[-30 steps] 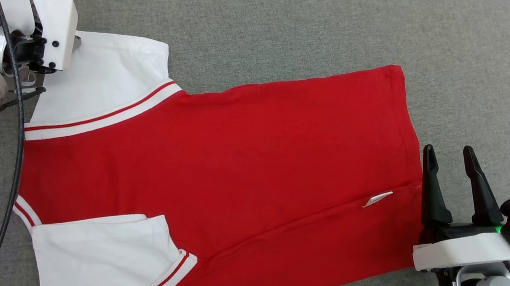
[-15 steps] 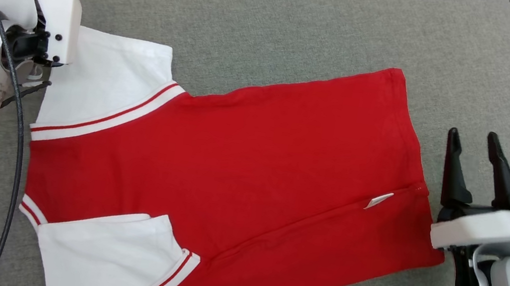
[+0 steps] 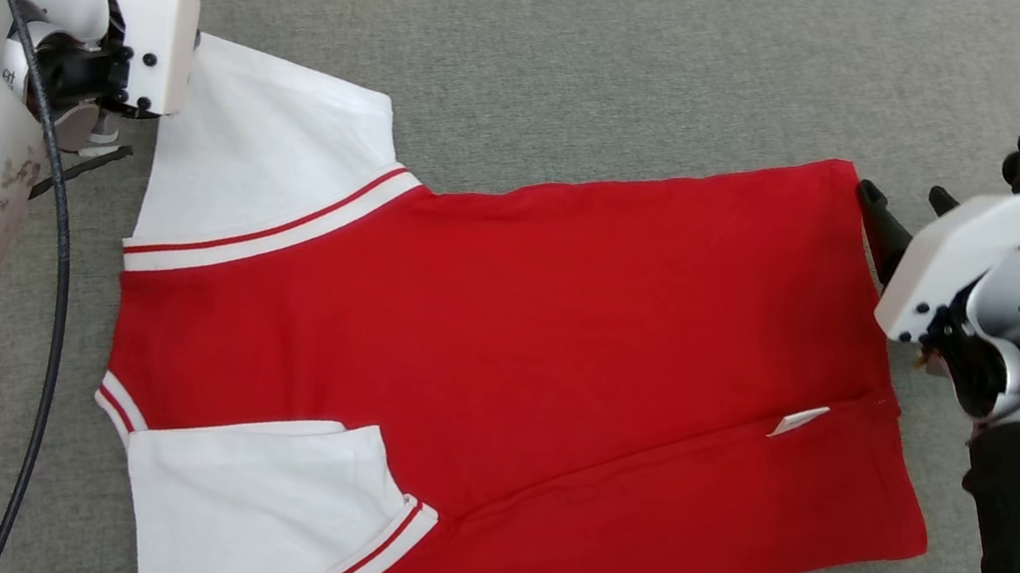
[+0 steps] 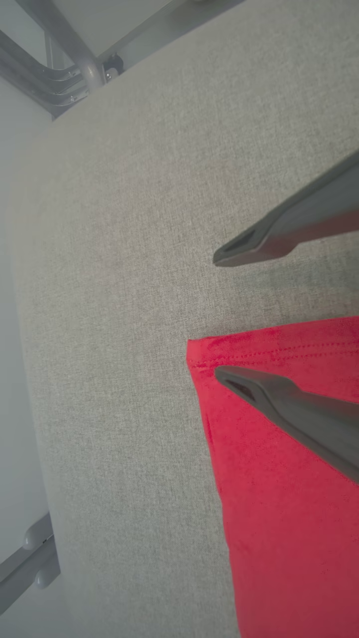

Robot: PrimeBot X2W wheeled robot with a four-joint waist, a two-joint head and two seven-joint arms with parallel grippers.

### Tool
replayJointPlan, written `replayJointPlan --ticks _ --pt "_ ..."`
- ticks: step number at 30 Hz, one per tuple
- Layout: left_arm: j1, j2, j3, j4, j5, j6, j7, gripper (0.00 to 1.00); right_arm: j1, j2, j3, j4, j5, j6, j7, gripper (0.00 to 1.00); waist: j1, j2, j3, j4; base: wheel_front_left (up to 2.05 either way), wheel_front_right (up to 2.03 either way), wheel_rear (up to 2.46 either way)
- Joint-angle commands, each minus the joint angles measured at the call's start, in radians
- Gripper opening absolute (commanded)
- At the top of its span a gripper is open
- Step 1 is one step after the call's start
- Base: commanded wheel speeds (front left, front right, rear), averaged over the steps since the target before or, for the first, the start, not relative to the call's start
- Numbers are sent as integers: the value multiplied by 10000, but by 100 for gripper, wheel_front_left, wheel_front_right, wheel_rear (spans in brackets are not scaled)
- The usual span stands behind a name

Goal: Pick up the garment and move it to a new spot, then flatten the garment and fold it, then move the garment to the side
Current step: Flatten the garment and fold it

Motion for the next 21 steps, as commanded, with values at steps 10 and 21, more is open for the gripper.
replayJointPlan --ticks 10,21 --pt "-439 -113 -266 65 -163 -128 -95 0 -1367 151 -36 2015 -412 -7 379 83 0 0 142 390 0 0 0" --pt "-639 -119 -562 145 -263 -183 -25 0 -2158 136 171 3411 -629 -7 -280 0 0 0 256 583 0 0 0"
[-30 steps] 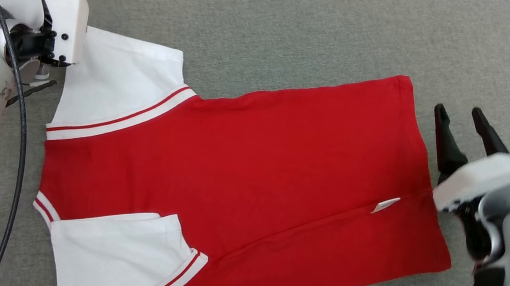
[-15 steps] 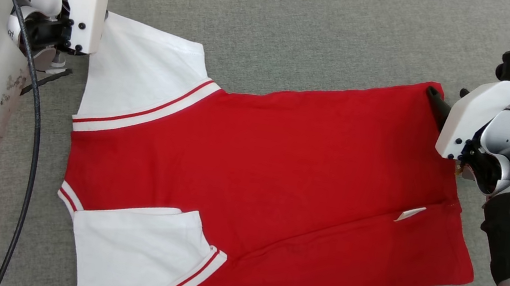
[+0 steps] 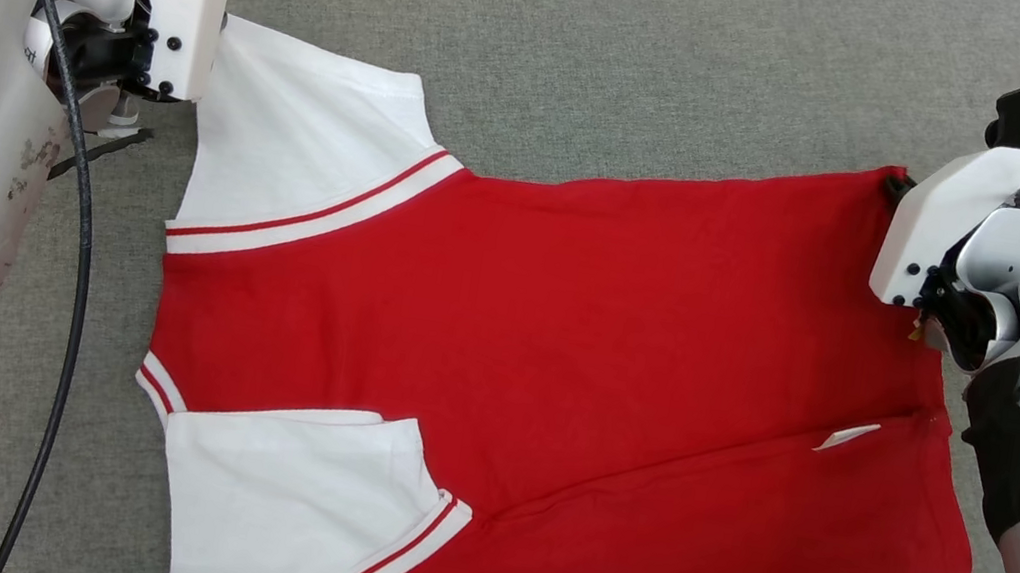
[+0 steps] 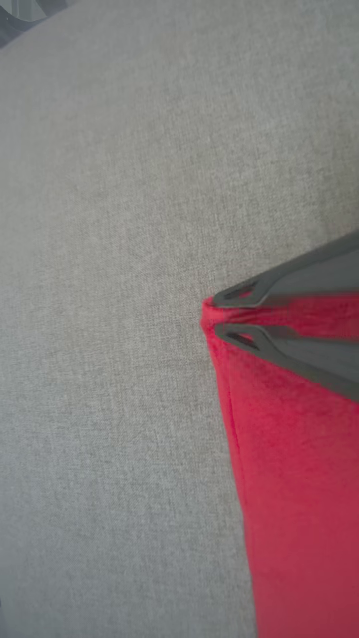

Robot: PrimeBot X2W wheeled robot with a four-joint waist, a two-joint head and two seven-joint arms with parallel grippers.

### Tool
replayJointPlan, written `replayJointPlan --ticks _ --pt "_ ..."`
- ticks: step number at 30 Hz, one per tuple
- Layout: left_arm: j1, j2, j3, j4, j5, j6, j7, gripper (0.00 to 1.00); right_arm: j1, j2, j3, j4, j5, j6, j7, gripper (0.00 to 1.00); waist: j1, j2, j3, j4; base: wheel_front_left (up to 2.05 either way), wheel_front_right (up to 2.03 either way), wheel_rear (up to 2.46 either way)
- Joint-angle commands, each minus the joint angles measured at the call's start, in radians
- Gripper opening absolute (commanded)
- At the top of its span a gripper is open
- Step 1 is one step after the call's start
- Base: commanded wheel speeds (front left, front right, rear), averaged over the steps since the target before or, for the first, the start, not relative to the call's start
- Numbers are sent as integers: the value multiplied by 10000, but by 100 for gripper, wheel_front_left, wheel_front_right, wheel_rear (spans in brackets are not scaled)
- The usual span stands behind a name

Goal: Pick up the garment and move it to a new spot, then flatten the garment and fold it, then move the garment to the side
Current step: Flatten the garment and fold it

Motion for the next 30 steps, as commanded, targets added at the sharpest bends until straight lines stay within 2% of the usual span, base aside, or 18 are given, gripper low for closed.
replayJointPlan --ticks 1,7,13,16,23,26,30 --pt "-200 73 -27 30 -35 -29 -17 0 -154 -104 29 109 -50 -7 -153 0 0 0 6 17 0 0 0" --pt "-280 339 -427 -496 -48 -28 -715 0 -547 -179 -115 407 269 -7 -849 0 0 0 33 70 0 0 0" --pt "-562 737 -892 -1104 -213 -32 -1617 0 -947 -207 -421 509 1155 -7 -1394 0 0 0 18 168 0 0 0" --pt "-741 947 -1043 -1233 -358 -33 -2098 0 -1129 -278 -646 477 1896 -7 -1277 0 0 0 -22 221 0 0 0" --pt "-398 982 -1497 -1640 -1071 -34 -2513 0 -895 -580 -529 196 3041 -7 -964 0 0 0 -264 447 0 0 0" --pt "115 1298 -1956 -2280 -1378 -34 -2697 0 -386 -796 -268 -168 3719 -7 -624 0 0 0 -477 563 0 0 0" --pt "918 2038 -2340 -3398 -1828 -34 -2971 0 491 -1171 -44 -879 4838 -5 -44 0 0 0 -828 718 0 0 0"
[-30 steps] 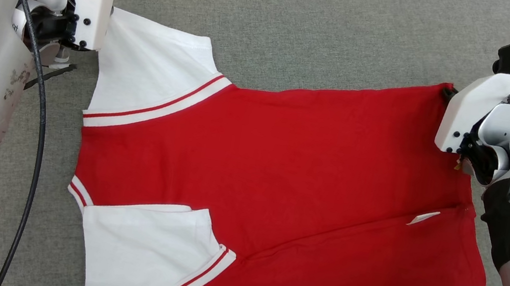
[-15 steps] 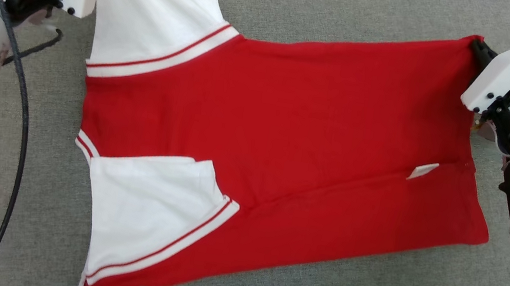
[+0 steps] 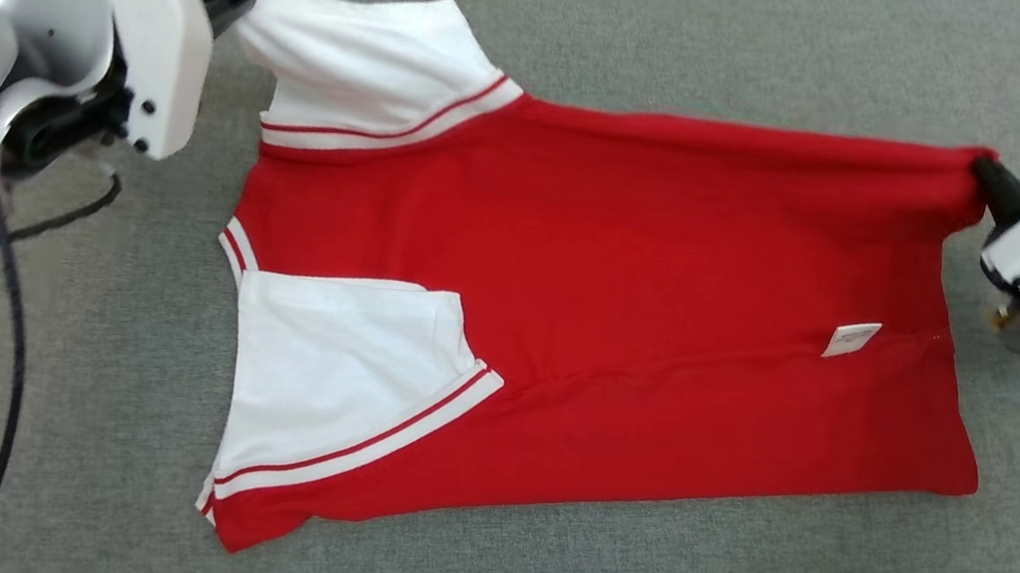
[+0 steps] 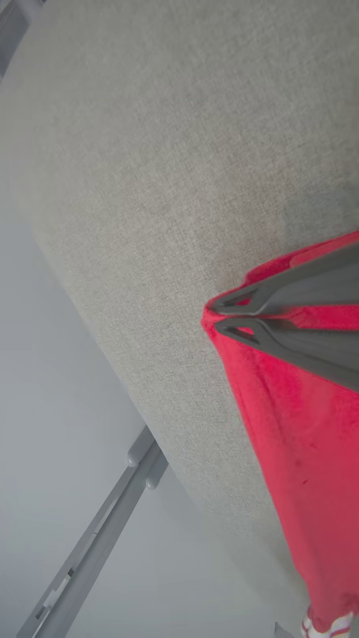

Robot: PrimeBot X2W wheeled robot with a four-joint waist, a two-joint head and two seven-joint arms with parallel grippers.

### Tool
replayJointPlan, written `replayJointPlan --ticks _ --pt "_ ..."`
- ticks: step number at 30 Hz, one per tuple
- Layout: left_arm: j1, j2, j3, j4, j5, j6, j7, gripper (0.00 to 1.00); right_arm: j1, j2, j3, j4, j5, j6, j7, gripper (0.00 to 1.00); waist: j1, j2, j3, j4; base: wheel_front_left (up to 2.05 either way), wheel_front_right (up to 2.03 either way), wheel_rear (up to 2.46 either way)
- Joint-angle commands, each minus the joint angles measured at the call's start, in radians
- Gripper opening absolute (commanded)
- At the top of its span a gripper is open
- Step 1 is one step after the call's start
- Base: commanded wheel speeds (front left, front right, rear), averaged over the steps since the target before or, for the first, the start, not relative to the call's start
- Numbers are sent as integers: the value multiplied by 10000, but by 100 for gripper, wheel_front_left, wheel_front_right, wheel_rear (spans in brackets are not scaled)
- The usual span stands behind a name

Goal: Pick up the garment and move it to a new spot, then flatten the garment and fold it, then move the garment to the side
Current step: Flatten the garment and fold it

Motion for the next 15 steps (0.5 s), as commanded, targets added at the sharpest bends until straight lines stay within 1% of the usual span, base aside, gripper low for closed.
replayJointPlan --ticks 1,3,7,11,15 --pt "389 327 28 -360 -227 0 -152 0 417 -214 103 -297 372 -4 200 0 -1 0 -239 133 0 0 0" --pt "904 716 106 -885 -382 5 -287 0 890 -528 208 -673 805 -4 383 0 -1 0 -383 196 0 0 0" --pt "2088 1322 262 -2213 -848 392 -353 0 1790 -1013 380 -1230 1508 -5 638 0 -1 0 -675 334 0 0 0" --pt "3390 1886 385 -3866 -1295 1046 -363 0 2465 -1327 565 -1636 1851 -5 735 0 -1 0 -833 411 0 0 0" --pt "4557 2349 442 -5409 -1510 1763 -522 0 3012 -1550 740 -2018 1951 -5 667 0 -1 0 -865 460 0 0 0"
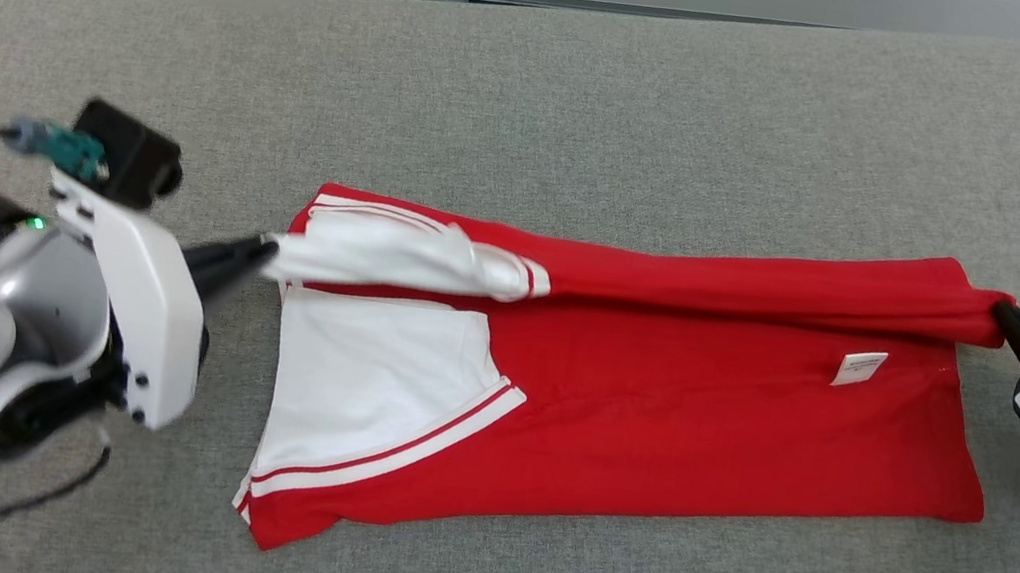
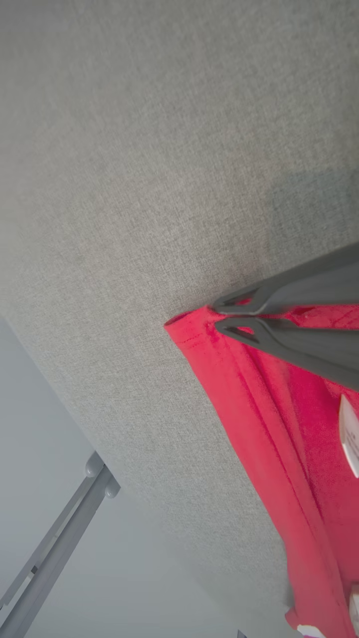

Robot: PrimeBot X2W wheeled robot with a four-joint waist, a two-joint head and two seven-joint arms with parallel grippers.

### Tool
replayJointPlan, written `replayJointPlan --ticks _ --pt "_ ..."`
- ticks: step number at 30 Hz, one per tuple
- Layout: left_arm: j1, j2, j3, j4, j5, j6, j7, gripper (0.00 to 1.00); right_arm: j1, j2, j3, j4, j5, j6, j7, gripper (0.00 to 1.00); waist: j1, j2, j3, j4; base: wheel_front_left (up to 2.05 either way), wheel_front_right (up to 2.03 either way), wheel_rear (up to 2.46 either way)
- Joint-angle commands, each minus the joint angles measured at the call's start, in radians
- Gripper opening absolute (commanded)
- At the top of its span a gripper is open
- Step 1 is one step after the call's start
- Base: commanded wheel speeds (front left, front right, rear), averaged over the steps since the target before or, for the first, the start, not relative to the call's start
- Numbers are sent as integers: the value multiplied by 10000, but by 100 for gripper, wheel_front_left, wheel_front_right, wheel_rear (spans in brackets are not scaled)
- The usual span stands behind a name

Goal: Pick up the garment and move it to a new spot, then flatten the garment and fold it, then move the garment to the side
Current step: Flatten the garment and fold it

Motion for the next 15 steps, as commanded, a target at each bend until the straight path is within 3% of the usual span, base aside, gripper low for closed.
replayJointPlan --ticks 1,8,15 --pt "445 187 43 -470 -74 292 -86 0 292 -162 43 -168 84 -7 -101 0 0 0 10 17 0 0 0" --pt "2018 730 17 -1910 -271 1269 -438 0 1190 -193 153 -720 151 -7 -234 0 0 0 -2 1 0 0 0" --pt "3182 575 -36 -2060 -647 1605 -1021 0 1779 -53 11 -798 251 -5 -246 0 0 0 -62 24 0 0 0"
